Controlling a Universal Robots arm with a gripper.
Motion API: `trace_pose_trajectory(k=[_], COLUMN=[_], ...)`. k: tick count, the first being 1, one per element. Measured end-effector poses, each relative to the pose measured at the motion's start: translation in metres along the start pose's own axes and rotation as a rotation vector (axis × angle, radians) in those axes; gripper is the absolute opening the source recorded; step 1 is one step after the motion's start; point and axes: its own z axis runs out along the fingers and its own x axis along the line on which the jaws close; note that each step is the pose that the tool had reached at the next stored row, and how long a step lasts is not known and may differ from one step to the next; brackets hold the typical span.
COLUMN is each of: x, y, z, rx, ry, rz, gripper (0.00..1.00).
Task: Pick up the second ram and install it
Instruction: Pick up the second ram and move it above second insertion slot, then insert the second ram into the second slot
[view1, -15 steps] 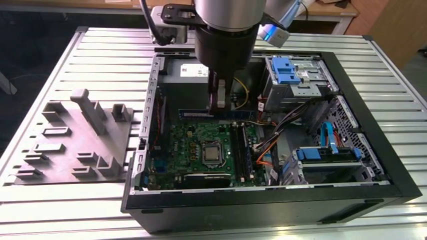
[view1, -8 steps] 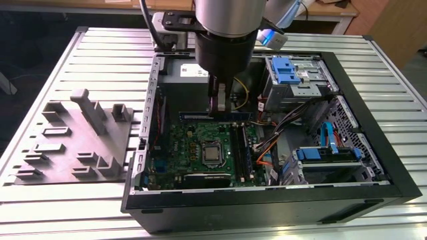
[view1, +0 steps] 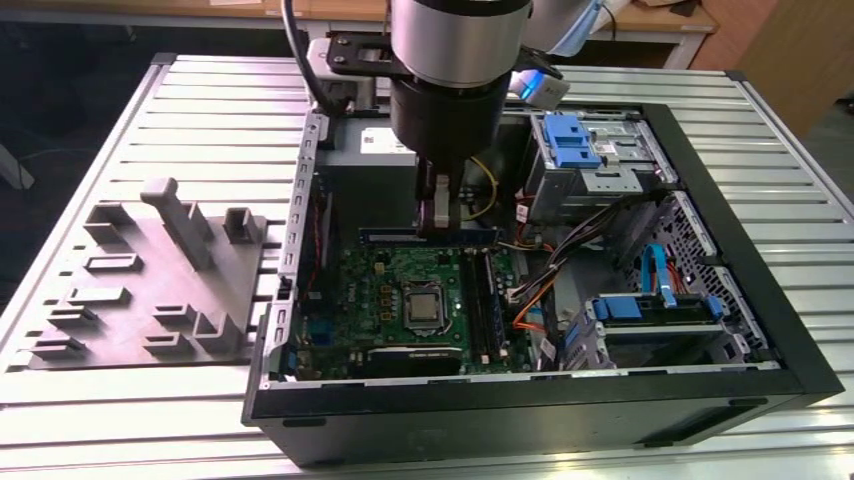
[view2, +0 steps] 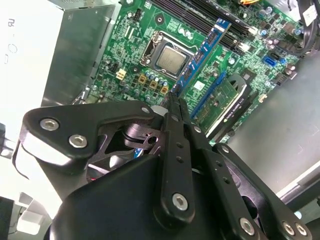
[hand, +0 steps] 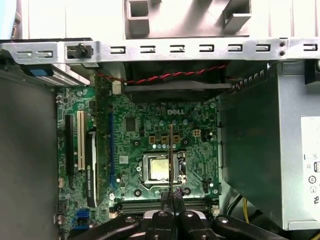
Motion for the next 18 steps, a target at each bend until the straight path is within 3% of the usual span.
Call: trace_pose_trajectory(k=[5, 18], x=[-0.0016, -0.0016], y=[0.0000, -0.0001], z=[0.0043, 0.0058], rx=[-0.0001, 0.0000], ry=[0.0000, 0.0000], rz=[0.000, 0.000], gripper=[0.11, 0.11])
